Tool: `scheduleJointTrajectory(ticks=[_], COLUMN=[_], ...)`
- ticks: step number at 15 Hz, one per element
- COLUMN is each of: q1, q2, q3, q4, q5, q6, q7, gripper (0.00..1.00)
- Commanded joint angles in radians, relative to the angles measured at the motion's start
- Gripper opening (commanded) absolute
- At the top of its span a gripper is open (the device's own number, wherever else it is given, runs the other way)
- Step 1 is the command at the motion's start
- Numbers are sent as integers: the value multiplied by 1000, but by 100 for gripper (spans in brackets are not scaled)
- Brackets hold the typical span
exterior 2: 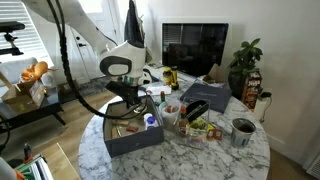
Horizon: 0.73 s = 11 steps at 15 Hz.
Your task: Pick up one red ketchup sachet from the white paper towel and put it in the box
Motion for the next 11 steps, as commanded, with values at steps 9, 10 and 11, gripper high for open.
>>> scheduleJointTrajectory(ticks=[9, 10, 11], q1=[-127, -82, -89], q2=[-17, 6, -4], q3=[-29, -24, -34], q4=[302, 246, 276], q5=[115, 80, 85], q6=[-572, -465, -497], q7=[-203, -125, -133], gripper=[71, 78, 60])
